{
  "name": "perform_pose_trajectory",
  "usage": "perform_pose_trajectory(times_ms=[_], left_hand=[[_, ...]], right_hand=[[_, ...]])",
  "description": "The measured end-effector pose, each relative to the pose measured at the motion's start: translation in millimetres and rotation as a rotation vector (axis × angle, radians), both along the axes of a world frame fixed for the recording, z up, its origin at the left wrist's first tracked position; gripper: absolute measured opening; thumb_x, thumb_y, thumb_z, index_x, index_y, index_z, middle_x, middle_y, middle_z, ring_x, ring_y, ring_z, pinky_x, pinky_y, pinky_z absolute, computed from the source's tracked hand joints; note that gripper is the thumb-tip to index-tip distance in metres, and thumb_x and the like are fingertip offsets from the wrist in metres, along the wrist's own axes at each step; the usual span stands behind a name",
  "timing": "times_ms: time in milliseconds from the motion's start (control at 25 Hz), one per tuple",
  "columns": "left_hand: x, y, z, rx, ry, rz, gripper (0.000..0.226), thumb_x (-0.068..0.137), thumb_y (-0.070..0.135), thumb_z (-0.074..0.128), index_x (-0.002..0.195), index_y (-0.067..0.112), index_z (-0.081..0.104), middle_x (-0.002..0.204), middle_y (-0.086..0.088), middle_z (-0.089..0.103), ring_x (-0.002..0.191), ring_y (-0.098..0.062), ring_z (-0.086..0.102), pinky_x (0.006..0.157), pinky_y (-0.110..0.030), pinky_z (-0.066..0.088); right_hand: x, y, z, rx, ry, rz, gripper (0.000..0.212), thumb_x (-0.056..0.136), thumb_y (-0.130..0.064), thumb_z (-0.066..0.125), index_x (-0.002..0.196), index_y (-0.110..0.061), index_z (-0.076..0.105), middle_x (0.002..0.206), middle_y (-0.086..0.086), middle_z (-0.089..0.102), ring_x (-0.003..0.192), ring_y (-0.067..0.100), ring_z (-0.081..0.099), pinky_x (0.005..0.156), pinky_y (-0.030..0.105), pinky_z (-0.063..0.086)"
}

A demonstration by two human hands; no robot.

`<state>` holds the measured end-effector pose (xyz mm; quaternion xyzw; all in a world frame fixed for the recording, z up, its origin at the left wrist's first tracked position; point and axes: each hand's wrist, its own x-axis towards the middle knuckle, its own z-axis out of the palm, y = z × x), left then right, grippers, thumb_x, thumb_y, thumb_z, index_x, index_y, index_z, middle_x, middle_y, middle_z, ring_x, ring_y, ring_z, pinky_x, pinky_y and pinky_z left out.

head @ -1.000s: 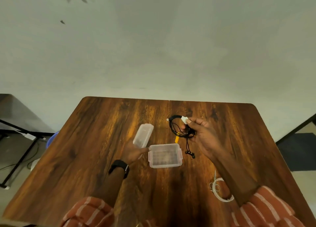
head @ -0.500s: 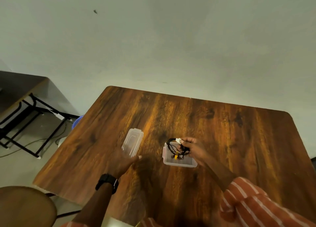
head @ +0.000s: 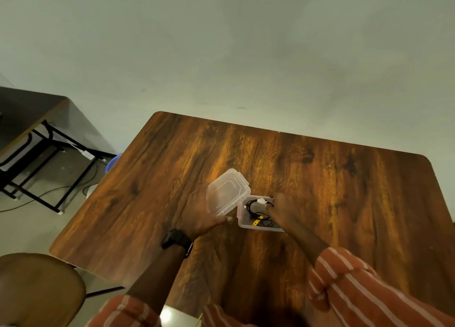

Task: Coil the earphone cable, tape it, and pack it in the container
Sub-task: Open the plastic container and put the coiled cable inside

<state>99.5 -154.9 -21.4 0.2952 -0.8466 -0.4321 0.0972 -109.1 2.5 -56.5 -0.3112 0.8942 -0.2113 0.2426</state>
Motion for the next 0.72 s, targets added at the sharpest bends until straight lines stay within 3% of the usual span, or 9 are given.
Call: perform_pose_trajectory(times_ms=[80, 160, 280, 400, 480, 560, 720], left_hand=[[-15.6, 0.0, -10.0, -0.001, -0.025, -0.011, 0.107, 0.05, 0.071, 0.082, 0.139, 0.039, 0.033, 0.14, 0.014, 0.047, 0.125, -0.01, 0.05, 0.098, -0.048, 0.048], [-33.0, 5.1, -15.7, -0.08, -0.104, -0.056, 0.115, 0.05, 0.076, 0.077, 0.144, 0.035, 0.027, 0.147, 0.011, 0.041, 0.133, -0.015, 0.042, 0.104, -0.05, 0.043], [-62.7, 24.2, -18.7, -0.255, -0.229, -0.261, 0.122, 0.055, 0.071, 0.076, 0.15, 0.024, 0.017, 0.157, 0.001, 0.027, 0.143, -0.023, 0.023, 0.116, -0.052, 0.026], [-84.6, 41.4, -26.5, -0.33, -0.375, -0.404, 0.124, 0.057, 0.059, 0.081, 0.151, 0.022, 0.008, 0.16, -0.001, 0.019, 0.146, -0.031, 0.011, 0.115, -0.059, 0.023], [-93.8, 46.1, -31.9, -0.358, -0.423, -0.443, 0.122, 0.06, 0.055, 0.081, 0.151, 0.022, 0.007, 0.159, -0.001, 0.019, 0.146, -0.032, 0.009, 0.112, -0.063, 0.025], [-99.4, 47.8, -38.5, -0.354, -0.457, -0.458, 0.12, 0.062, 0.052, 0.082, 0.152, 0.022, 0.008, 0.16, -0.001, 0.017, 0.147, -0.032, 0.008, 0.112, -0.064, 0.024], [-97.8, 38.4, -51.0, -0.292, -0.458, -0.443, 0.13, 0.053, 0.06, 0.083, 0.151, 0.023, 0.007, 0.161, 0.0, 0.011, 0.148, -0.031, 0.0, 0.114, -0.062, 0.024]], right_hand=[[-2.7, 15.1, 6.0, -0.096, 0.077, -0.022, 0.024, 0.085, -0.019, 0.065, 0.106, -0.007, 0.071, 0.102, 0.008, 0.073, 0.086, 0.022, 0.066, 0.066, 0.026, 0.047], [-0.7, 30.8, 6.3, -0.24, 0.097, -0.175, 0.012, 0.089, -0.011, 0.061, 0.094, -0.012, 0.073, 0.091, 0.006, 0.074, 0.074, 0.018, 0.064, 0.058, 0.023, 0.044], [4.3, 51.8, -0.6, -0.455, -0.178, -0.556, 0.024, 0.095, -0.023, 0.057, 0.072, -0.023, 0.065, 0.072, 0.007, 0.068, 0.066, 0.025, 0.062, 0.057, 0.038, 0.049], [9.2, 68.7, -11.5, -0.485, -0.483, -0.671, 0.023, 0.098, -0.033, 0.053, 0.082, -0.024, 0.068, 0.085, 0.009, 0.073, 0.078, 0.026, 0.07, 0.074, 0.046, 0.058], [10.6, 74.3, -21.9, -0.47, -0.576, -0.643, 0.014, 0.097, -0.026, 0.056, 0.095, -0.019, 0.069, 0.098, 0.009, 0.074, 0.087, 0.025, 0.072, 0.081, 0.048, 0.06], [9.5, 76.2, -27.8, -0.464, -0.581, -0.601, 0.016, 0.094, -0.016, 0.061, 0.108, -0.013, 0.069, 0.107, 0.01, 0.073, 0.091, 0.021, 0.073, 0.079, 0.043, 0.062], [10.0, 71.0, -31.0, -0.455, -0.601, -0.68, 0.018, 0.091, -0.013, 0.064, 0.109, -0.012, 0.069, 0.102, 0.004, 0.073, 0.088, 0.018, 0.072, 0.07, 0.031, 0.061]])
